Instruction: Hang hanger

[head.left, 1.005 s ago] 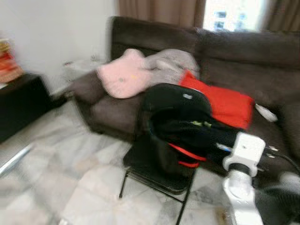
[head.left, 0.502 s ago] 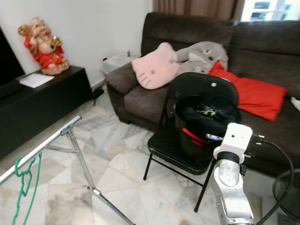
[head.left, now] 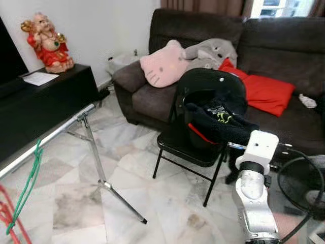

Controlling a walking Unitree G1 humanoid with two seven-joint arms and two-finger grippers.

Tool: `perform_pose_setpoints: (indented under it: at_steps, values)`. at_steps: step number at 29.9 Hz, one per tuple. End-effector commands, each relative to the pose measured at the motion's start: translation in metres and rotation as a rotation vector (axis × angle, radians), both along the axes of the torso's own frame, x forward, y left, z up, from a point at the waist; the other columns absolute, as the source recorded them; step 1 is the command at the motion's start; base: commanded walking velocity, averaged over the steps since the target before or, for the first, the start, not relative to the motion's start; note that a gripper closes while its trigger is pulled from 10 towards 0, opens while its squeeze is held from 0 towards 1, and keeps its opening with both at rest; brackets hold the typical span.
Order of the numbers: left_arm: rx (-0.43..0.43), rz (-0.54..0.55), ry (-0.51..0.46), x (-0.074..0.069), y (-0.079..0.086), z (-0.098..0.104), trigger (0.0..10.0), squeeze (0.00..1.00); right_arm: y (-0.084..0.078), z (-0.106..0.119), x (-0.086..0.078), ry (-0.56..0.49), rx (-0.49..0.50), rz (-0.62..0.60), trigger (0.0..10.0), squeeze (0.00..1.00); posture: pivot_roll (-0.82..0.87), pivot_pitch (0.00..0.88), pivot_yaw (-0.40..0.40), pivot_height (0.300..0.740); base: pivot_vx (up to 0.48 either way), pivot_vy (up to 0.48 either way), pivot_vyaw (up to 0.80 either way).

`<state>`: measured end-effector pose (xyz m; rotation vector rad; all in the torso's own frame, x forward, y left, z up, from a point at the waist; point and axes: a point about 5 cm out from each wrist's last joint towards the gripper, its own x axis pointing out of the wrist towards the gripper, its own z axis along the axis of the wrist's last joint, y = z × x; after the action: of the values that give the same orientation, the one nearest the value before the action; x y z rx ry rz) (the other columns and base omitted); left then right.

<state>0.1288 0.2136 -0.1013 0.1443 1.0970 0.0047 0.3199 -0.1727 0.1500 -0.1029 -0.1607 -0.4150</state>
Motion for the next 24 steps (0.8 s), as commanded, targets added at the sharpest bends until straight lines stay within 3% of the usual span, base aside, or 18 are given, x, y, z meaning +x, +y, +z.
perform_pose_setpoints:
  at_steps: [1, 6, 11, 15, 16, 20, 24]
  values:
    - [0.004, 0.041, 0.026, -0.009, 0.005, -0.002, 10.0, 0.0, 0.008, 0.014, 0.003, -0.073, -0.03, 0.004, 10.0, 0.0, 0.06, 0.0, 0.031, 0.74, 0.0, 0.0, 0.0]
    - [0.009, 0.04, 0.026, -0.009, 0.006, -0.002, 10.0, 0.0, 0.005, 0.019, 0.007, -0.094, -0.031, -0.009, 10.0, 0.0, 0.08, 0.0, 0.035, 0.74, 0.0, 0.0, 0.0]
    - [-0.007, 0.049, 0.02, -0.009, 0.005, -0.002, 10.0, 0.0, -0.021, 0.032, 0.01, -0.142, -0.081, -0.092, 10.0, 0.0, 0.05, 0.0, 0.052, 0.74, 0.0, 0.0, 0.0]
    - [-0.012, 0.047, 0.027, -0.011, 0.003, -0.003, 10.0, 0.0, -0.031, 0.048, 0.009, -0.206, -0.108, -0.125, 10.0, 0.0, 0.02, 0.0, 0.061, 0.74, 0.0, 0.0, 0.0]
    - [-0.013, 0.022, 0.033, -0.01, 0.003, -0.003, 10.0, 0.0, -0.028, 0.067, 0.01, -0.277, -0.109, -0.094, 10.0, 0.0, 0.01, 0.0, 0.062, 0.74, 0.0, 0.0, 0.0]
    - [-0.02, 0.023, 0.022, -0.01, 0.003, -0.003, 10.0, 0.0, -0.013, 0.094, 0.01, -0.38, -0.128, 0.024, 10.0, 0.0, 0.0, 0.0, 0.06, 0.74, 0.0, 0.0, 0.0]
    - [-0.031, 0.017, 0.013, -0.01, 0.002, -0.002, 10.0, 0.0, 0.002, 0.087, 0.018, -0.322, -0.101, 0.168, 10.0, 0.0, -0.01, 0.0, 0.066, 0.74, 0.0, 0.0, 0.0]
